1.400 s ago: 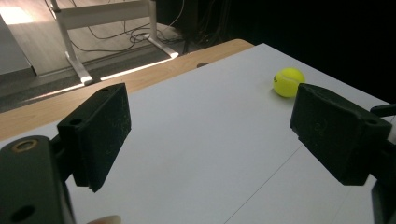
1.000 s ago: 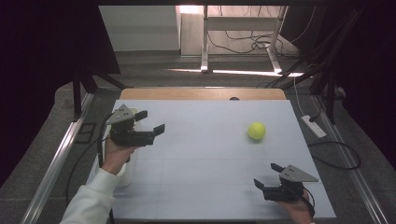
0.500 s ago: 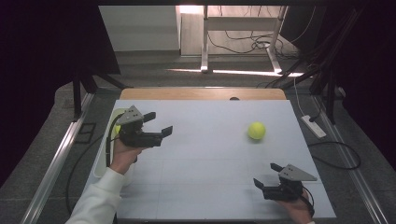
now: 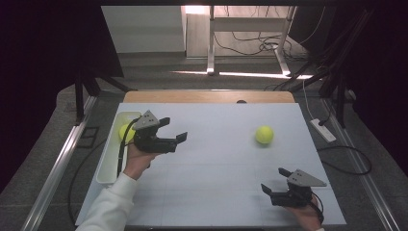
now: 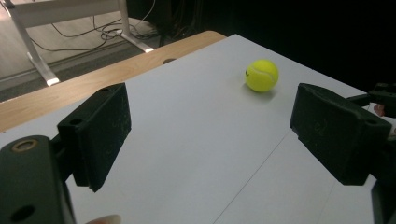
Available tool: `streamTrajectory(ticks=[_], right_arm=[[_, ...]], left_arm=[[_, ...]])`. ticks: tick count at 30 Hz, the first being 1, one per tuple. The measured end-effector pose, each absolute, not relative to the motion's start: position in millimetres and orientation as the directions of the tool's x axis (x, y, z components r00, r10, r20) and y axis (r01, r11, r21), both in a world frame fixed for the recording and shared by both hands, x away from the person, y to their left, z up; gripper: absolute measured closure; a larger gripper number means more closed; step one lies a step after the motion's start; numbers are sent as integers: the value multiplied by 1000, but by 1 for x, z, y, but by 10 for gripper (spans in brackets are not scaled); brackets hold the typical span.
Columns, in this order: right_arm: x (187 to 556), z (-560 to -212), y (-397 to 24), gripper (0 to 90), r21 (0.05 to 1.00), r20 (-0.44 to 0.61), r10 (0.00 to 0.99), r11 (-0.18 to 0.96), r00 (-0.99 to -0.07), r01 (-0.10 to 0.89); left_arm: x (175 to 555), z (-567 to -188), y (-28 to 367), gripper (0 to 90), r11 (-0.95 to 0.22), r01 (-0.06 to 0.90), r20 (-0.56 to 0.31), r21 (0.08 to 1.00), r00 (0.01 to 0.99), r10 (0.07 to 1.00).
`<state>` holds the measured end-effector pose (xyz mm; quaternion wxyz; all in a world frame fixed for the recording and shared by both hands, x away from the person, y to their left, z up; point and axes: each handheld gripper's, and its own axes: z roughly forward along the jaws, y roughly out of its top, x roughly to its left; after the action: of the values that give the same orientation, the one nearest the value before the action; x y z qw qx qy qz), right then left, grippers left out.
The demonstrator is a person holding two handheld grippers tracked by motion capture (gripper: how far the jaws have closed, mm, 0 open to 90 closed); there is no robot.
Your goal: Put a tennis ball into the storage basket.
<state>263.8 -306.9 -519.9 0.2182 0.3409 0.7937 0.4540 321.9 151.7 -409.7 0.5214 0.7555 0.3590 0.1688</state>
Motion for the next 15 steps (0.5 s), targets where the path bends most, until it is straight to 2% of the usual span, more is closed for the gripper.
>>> streamTrajectory(ticks=[15], right_arm=[[263, -519, -306, 95, 870, -41, 737, 358, -675, 339]], left_arm=[[326, -415, 132, 130, -234, 369, -108, 899, 707, 699]])
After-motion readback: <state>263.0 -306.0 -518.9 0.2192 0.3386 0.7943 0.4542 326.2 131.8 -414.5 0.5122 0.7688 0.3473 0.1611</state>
